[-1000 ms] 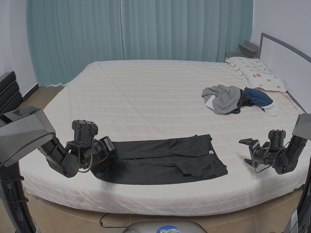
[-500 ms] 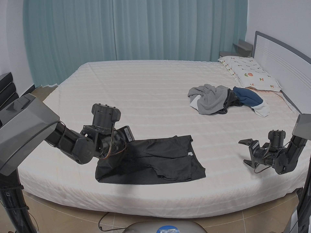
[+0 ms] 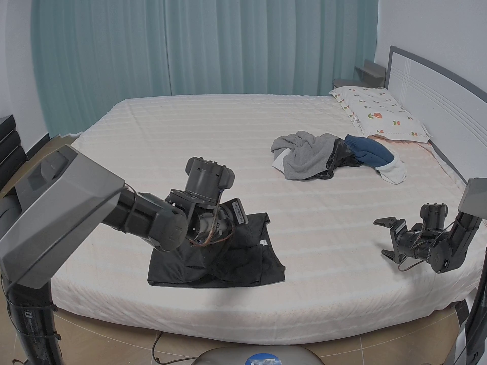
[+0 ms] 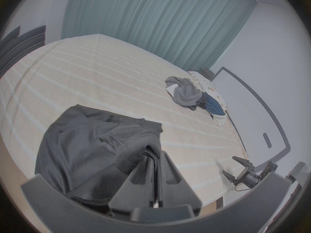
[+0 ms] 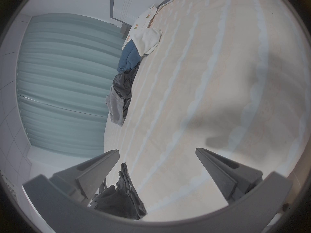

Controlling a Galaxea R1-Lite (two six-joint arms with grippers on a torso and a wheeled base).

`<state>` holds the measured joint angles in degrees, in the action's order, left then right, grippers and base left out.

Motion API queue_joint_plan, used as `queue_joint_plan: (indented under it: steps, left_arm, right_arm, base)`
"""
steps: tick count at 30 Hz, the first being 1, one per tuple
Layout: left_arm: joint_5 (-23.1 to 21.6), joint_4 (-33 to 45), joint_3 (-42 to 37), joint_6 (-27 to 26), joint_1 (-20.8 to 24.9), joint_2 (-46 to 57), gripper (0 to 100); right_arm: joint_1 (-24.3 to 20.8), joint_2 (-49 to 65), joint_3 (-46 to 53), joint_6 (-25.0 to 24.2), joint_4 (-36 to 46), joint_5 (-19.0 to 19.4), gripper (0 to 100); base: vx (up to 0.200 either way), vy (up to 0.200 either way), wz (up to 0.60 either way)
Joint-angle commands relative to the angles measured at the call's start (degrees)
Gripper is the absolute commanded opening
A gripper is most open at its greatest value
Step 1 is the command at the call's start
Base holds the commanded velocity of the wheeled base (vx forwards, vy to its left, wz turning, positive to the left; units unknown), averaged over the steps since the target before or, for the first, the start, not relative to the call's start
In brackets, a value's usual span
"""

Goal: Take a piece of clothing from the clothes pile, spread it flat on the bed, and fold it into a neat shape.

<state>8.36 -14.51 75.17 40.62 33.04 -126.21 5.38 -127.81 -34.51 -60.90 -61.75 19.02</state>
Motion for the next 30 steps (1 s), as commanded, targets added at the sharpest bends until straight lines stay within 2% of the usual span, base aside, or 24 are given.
queue_joint_plan:
  steps: [1,7,8,12,17,24,27,30]
  left_arm:
    - [2.0,0.2,3.6,0.4,1.1,-5.3,0]
    - [2.4,0.2,4.5,1.3,2.1,-6.9,0]
    - [2.5,0.2,4.5,1.6,2.6,-6.9,100]
    - [2.5,0.1,4.5,2.4,3.0,-6.5,100]
    - [2.4,0.1,4.1,6.4,2.2,-4.8,100]
    - [1.7,-0.6,0.3,10.6,-1.9,1.2,100]
    - [-2.0,-1.0,-0.7,13.3,-2.7,3.8,100]
    - [-7.1,-1.0,-0.1,18.8,-2.9,6.4,100]
  right_arm:
    - [-0.2,0.3,0.1,0.0,0.0,0.1,100]
    - [-0.3,0.3,0.1,0.1,0.0,0.1,100]
    - [-0.3,0.3,0.1,0.1,0.0,0.1,100]
    - [-0.3,0.3,0.1,0.1,0.0,0.1,100]
    - [-0.3,0.7,0.2,0.1,0.2,0.1,100]
    - [-0.5,0.8,0.8,0.1,0.2,0.1,100]
    - [-0.6,0.8,0.8,0.1,0.2,0.1,100]
    - [-0.6,0.8,0.9,0.1,0.2,0.1,100]
  base:
    - [0.0,0.0,0.0]
    - [0.0,0.0,0.0]
    - [0.0,0.0,0.0]
    - [0.0,0.0,0.0]
    - [0.0,0.0,0.0]
    - [0.0,0.0,0.0]
    - [0.0,0.0,0.0]
    - [0.0,0.0,0.0]
